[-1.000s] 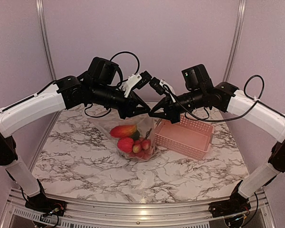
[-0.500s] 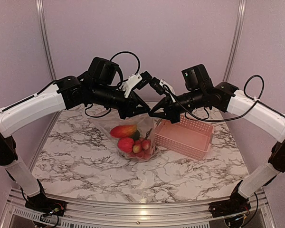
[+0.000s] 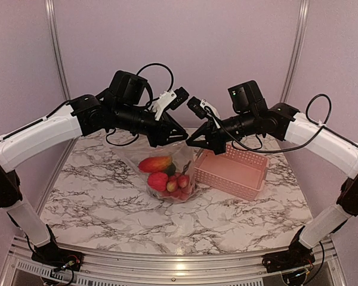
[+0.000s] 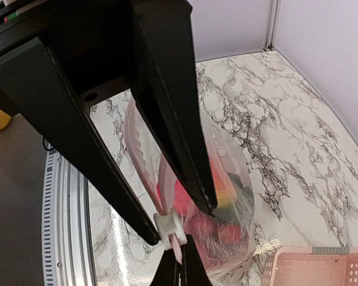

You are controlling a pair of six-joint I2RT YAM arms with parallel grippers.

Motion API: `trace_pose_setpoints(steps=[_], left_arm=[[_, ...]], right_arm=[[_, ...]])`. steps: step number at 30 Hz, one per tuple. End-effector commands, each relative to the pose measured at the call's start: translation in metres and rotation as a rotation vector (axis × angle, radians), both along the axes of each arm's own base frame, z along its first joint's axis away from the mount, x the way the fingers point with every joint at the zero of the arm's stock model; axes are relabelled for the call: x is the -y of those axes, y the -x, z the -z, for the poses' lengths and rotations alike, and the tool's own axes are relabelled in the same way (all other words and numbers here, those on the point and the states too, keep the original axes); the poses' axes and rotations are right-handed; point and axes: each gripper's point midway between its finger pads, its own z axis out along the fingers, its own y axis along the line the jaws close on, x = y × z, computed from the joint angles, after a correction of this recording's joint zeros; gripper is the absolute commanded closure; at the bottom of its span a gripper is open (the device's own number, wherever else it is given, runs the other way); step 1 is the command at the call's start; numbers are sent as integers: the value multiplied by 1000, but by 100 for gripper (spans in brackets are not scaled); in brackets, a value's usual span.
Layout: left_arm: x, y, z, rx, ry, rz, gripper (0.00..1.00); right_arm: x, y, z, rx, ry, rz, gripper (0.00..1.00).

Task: Place the food in the zip-top bag and seal the zipper
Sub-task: Zip the zipper of the food storage bag.

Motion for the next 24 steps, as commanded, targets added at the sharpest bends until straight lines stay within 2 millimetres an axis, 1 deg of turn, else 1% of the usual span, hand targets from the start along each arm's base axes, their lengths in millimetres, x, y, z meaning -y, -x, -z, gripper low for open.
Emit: trace_pose_setpoints(steps=[1, 6, 7, 9, 11, 17, 22, 24], left_arm=[[-1, -11, -2, 12, 21, -24, 79], [-1, -16, -4, 4, 35, -32, 83], [-1, -17, -4, 1, 37, -30, 80], [1, -16, -3, -8, 43, -18, 72], [2, -13, -2, -16, 46, -4, 68], [4, -8, 6, -46, 41, 25, 70], [3, -3, 8, -61, 40, 41, 69], [2, -2, 11, -65, 33, 43, 72]], right_arm=[[-7, 2, -9, 24, -20, -22, 100], [-6, 3, -9, 23, -19, -27, 100], [-7, 3, -9, 22, -20, -30, 100], [-7, 3, -9, 22, -23, -33, 100], [-8, 3, -10, 22, -25, -33, 100], [-7, 3, -8, 19, -20, -31, 100], [-7, 3, -6, 18, -16, -29, 100], [-7, 2, -6, 18, -16, -28, 100]])
